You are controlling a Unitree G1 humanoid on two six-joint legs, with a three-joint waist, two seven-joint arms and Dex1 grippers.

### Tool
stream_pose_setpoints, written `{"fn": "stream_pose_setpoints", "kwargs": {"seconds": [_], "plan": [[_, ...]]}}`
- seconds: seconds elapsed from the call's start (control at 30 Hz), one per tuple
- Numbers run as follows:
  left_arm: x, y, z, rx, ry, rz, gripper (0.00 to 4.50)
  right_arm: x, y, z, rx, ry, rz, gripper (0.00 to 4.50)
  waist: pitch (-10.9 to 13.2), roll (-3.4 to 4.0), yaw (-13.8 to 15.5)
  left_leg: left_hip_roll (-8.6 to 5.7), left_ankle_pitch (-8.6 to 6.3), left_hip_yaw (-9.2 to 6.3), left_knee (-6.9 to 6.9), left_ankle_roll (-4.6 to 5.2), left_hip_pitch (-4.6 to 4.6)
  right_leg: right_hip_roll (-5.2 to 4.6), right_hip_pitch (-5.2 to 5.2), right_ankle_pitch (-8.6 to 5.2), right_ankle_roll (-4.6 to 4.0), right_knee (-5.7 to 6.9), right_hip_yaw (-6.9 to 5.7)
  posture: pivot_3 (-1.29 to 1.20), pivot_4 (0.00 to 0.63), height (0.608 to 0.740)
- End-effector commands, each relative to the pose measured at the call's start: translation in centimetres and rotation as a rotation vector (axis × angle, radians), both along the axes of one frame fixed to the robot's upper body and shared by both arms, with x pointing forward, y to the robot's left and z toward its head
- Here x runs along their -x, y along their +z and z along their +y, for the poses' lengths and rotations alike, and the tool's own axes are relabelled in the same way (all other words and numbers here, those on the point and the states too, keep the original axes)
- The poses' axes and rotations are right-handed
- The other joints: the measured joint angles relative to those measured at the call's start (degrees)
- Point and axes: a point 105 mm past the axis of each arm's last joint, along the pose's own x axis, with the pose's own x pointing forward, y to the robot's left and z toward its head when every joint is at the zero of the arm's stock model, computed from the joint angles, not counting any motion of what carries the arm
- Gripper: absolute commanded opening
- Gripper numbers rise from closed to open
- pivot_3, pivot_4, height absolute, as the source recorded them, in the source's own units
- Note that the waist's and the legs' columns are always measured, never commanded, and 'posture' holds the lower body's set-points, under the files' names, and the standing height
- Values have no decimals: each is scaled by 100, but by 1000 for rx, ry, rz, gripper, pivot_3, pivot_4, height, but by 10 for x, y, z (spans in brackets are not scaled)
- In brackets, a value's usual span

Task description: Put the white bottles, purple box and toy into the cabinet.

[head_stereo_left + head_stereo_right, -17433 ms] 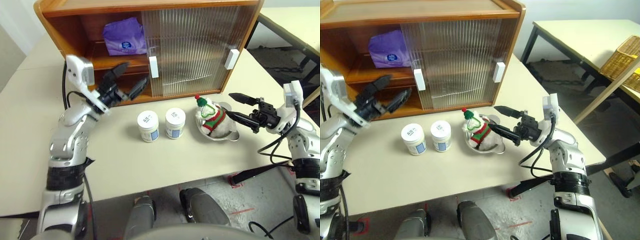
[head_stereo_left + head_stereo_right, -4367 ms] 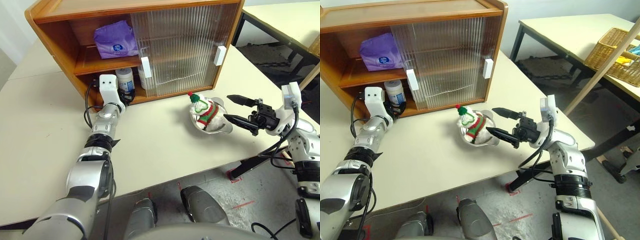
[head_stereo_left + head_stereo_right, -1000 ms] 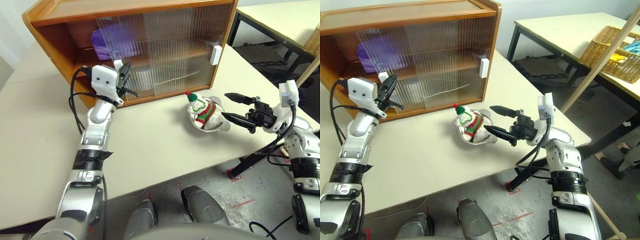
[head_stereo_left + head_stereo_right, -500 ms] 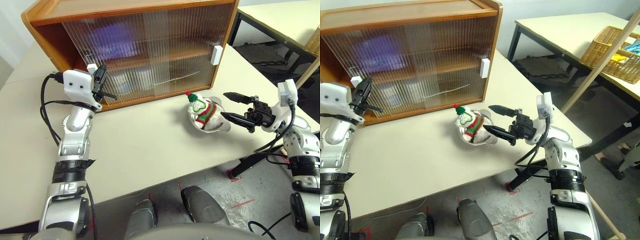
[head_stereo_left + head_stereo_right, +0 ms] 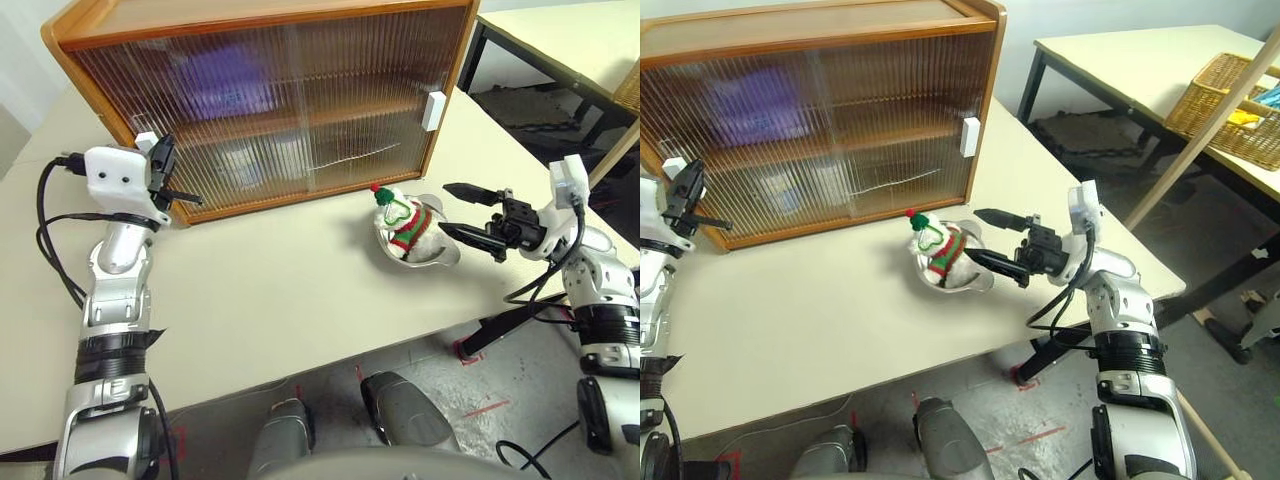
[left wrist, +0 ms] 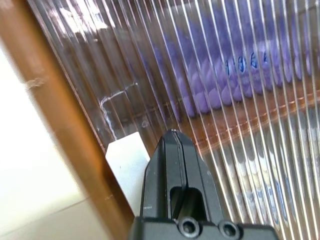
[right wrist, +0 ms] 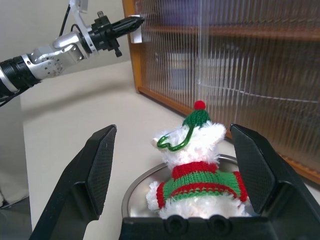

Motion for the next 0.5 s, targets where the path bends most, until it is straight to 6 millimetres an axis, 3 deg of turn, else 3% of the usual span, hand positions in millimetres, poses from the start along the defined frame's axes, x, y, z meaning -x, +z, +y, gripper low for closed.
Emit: {"fn": "stream_pose_setpoints", "kwargs": {"seconds": [0.03, 0.27, 0.37, 0.5], "plan": [[7, 2, 21, 15, 75, 5, 20, -2, 3, 2, 13, 14, -16, 4500, 0, 0, 13, 0, 1, 0, -2, -1, 0, 1, -1, 0, -4, 0, -1, -216, 82, 740], [9, 0, 18, 20, 42, 26, 20, -2, 3, 1, 18, 18, -14, 4500, 0, 0, 19, 5, -4, -2, -6, -14, 4, 36, -3, 11, -44, -1, -4, -212, 84, 740], [8, -3, 1, 34, -69, 39, 519, -1, 2, 1, 18, 19, -14, 4500, 0, 0, 46, 17, -5, -6, -6, -22, 8, 54, -1, 20, -61, -1, -4, -210, 85, 740], [11, -6, -21, -4, -183, 49, 1840, -1, 3, 1, 17, 16, -12, 4500, 0, 0, 102, 24, -4, -14, -6, -25, 11, 59, 0, 16, -55, 0, -6, -210, 92, 740]]}}
